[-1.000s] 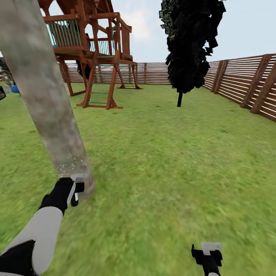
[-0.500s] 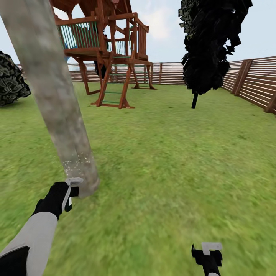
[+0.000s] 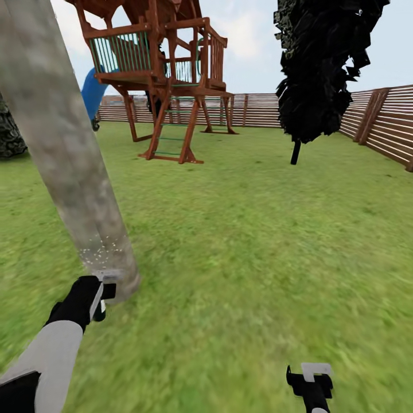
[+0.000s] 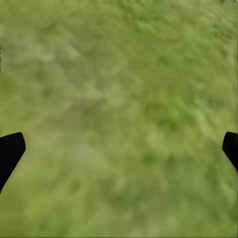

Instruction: In the garden, pick up the pesticide atomizer on the floor and spray pesticide onto both trees until each tree trunk is fully covered.

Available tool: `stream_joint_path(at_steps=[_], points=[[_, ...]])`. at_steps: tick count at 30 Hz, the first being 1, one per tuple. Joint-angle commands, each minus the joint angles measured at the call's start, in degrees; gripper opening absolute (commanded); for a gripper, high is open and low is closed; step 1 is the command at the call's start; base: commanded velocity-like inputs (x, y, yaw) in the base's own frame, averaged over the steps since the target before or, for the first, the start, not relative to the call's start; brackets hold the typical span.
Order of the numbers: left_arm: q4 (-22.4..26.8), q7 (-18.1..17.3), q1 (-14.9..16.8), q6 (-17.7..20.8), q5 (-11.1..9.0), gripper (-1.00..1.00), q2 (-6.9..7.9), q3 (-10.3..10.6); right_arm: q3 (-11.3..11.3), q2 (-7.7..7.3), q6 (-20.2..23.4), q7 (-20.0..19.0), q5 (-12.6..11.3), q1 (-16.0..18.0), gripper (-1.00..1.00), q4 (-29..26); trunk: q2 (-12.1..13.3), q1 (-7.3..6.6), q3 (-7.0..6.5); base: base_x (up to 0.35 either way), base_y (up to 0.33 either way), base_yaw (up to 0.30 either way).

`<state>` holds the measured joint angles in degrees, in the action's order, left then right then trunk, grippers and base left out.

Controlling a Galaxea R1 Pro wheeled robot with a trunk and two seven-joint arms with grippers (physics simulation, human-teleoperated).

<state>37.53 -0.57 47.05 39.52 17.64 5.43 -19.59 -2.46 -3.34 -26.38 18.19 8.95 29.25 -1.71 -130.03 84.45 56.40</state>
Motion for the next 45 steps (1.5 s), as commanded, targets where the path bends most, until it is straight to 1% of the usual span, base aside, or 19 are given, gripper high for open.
stream_joint_path(at_steps=[1, 2, 3, 4, 6, 7, 8, 11, 13, 17, 19, 20, 21, 23, 24, 27, 31, 36, 45], points=[[0.3, 0.0, -0.1, 0.0, 0.8, -1.00, -1.68, -0.1, -0.3, 0.00, -0.1, 0.3, 0.6, 0.0, 1.00, 0.0, 0.0, 0.01, 0.05, 0.180, -0.228, 0.269], [0.7, 0.0, -0.2, -0.7, 0.9, -1.00, -3.36, -0.2, -0.3, 0.00, -0.1, 0.3, 0.6, 0.0, 1.00, 0.0, 0.0, 0.01, 0.05, 0.179, -0.229, 0.275], [0.8, 0.0, -0.3, -1.7, 1.0, -1.00, -3.54, -0.3, -0.3, 0.00, -0.1, 0.3, 0.6, 0.0, 1.00, 0.0, 0.0, 0.01, 0.05, 0.179, -0.229, 0.277], [0.8, 0.0, -0.7, -2.5, 1.0, -1.00, -3.13, -0.6, -0.3, 0.01, -0.1, 0.3, 0.6, 0.0, 1.00, 0.0, 0.0, 0.01, 0.05, 0.179, -0.229, 0.278], [0.9, 0.0, -2.3, -4.4, 1.0, -1.00, -0.82, -2.7, -0.2, 0.05, -0.1, 0.3, 0.6, 0.0, 1.00, 0.1, 0.0, 0.01, 0.05, 0.179, -0.229, 0.278], [0.4, 0.0, -2.8, -6.6, 1.1, -1.00, -0.12, -4.4, -0.2, 0.08, -0.1, 0.3, 0.6, 0.0, 1.00, 0.1, 0.0, 0.01, 0.05, 0.179, -0.229, 0.278], [0.2, 0.1, -2.9, -7.2, 1.2, -1.00, -0.58, -4.6, -0.3, 0.08, -0.1, 0.3, 0.6, 0.0, 1.00, 0.1, 0.0, 0.01, 0.05, 0.178, -0.230, 0.278], [0.1, 1.3, -2.9, -7.7, 1.2, -1.00, -1.49, -4.7, -0.3, 0.09, -0.1, 0.3, 0.6, 0.0, 1.00, 0.1, 0.0, 0.01, 0.05, 0.175, -0.232, 0.274], [0.1, 2.4, -3.0, -7.8, 1.2, -1.00, -1.48, -4.9, -0.2, 0.09, -0.1, 0.3, 0.6, 0.0, 1.00, 0.1, 0.0, 0.01, 0.05, 0.169, -0.235, 0.089], [0.1, 2.6, -3.6, -8.1, 1.1, -1.00, -1.49, -4.8, -0.2, 0.09, -0.1, 0.2, 0.6, 0.0, 1.00, 0.1, 0.0, 0.01, 0.05, 0.165, -0.238, 0.036], [0.1, 2.8, -3.7, -10.5, 1.1, -1.00, -1.55, -4.8, -0.2, 0.09, -0.1, 0.1, 0.6, 0.0, 1.00, 0.1, 0.0, 0.01, 0.05, 0.164, -0.239, 0.221], [0.1, 2.8, -3.7, -10.9, 1.1, -1.00, -1.56, -4.8, -0.2, 0.09, -0.1, 0.0, 0.6, 0.0, 1.00, 0.1, 0.0, 0.01, 0.05, 0.164, -0.239, 0.268], [0.0, 2.9, -3.7, -11.1, 1.1, -1.00, -1.51, -4.9, -0.2, 0.09, -0.1, -0.8, 0.6, 0.0, 1.00, 0.1, 0.0, 0.01, 0.05, 0.164, -0.239, 0.273], [0.0, 2.9, -3.7, -11.1, 1.1, -1.00, -1.42, -5.0, -0.2, -0.04, -0.1, -7.5, 0.6, 0.0, 1.00, 0.0, 0.0, 0.01, 0.05, 0.164, -0.239, 0.257], [0.0, 2.9, -3.7, -11.1, 1.1, -1.00, -1.40, -5.0, -0.2, -0.15, -0.1, -10.1, 0.6, 0.0, 1.00, -0.1, 0.0, 0.01, 0.05, 0.164, -0.239, 0.131], [0.0, 2.9, -3.7, -11.1, 1.1, -1.00, -1.39, -5.0, -0.3, -0.31, -0.2, -12.5, 0.6, 0.0, 1.00, 0.0, 0.0, 0.01, 0.05, 0.161, -0.240, 0.038], [0.0, 2.9, -3.7, -11.1, 1.1, -1.00, -1.53, -4.9, -0.3, -0.51, -0.2, -12.6, 0.6, 0.0, 1.00, 0.0, 0.0, 0.01, 0.05, 0.118, -0.259, 0.018], [0.0, 2.9, -3.7, -11.1, 1.1, -1.00, -1.62, -4.8, -0.3, -0.44, -0.2, -12.6, 0.6, 0.0, 1.00, 0.0, 0.0, 0.01, 0.05, 0.004, -0.275, 0.251], [0.1, 2.9, -3.7, -11.0, 1.3, -1.00, -1.57, -4.8, -0.3, -0.49, -0.2, -12.6, 0.6, -0.1, 1.00, 0.1, 0.0, 0.01, 0.05, 0.000, -0.276, 0.014]])
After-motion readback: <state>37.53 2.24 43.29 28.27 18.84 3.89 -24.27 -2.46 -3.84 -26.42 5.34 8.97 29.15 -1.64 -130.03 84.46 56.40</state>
